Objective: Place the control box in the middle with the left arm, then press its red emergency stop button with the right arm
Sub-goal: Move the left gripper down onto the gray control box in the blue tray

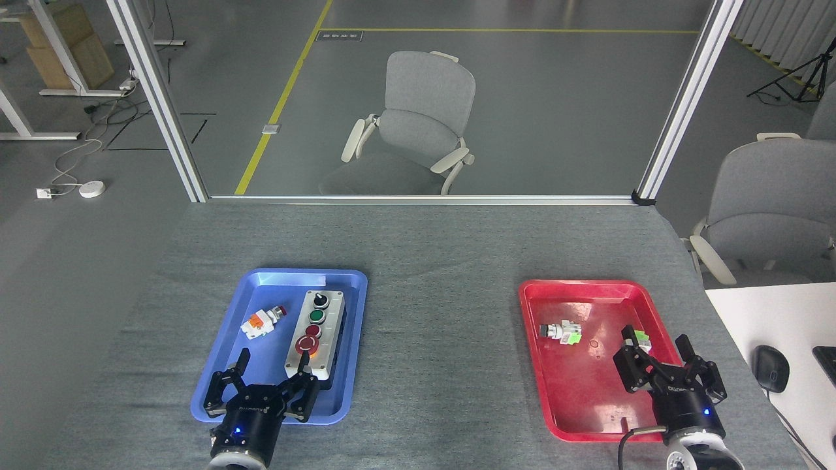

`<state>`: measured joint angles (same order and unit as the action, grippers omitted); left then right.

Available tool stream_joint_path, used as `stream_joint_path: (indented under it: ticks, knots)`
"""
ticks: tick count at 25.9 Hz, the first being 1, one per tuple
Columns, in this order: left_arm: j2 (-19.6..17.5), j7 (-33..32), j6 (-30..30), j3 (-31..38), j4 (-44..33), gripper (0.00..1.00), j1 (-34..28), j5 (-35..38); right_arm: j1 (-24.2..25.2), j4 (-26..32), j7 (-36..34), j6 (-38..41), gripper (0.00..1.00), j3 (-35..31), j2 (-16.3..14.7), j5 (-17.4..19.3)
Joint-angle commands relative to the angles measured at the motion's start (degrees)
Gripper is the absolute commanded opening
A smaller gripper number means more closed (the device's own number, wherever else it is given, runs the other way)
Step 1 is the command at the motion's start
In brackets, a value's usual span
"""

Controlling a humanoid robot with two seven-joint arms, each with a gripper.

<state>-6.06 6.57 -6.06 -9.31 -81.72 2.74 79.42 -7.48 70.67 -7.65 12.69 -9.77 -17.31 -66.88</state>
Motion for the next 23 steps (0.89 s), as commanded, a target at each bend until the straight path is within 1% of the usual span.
stream_joint_path:
  ticks: [1,7,14,23]
  knots:
    - [0.52,0.11,-0.1,-0.97,2.09,0.97,0.6,0.12,0.0,-0.01,0.27,0.14,1.0,0.02,0.0,0.0]
    - [1.05,0.29,-0.1,-1.15,4.29,0.98,1.65,0.12,-0.08,-0.01,0.27,0.14,1.0,0.1,0.0,-0.09]
    - [1.22,2.39,-0.36,-3.17,9.56,0.98,4.47,0.12,-0.08,-0.01,0.44,-0.03,1.0,0.19,0.0,0.0]
    - [3.25,3.98,0.52,-3.17,15.62,0.98,7.28,-0.06,-0.08,-0.01,0.44,0.14,1.0,0.19,0.09,-0.35]
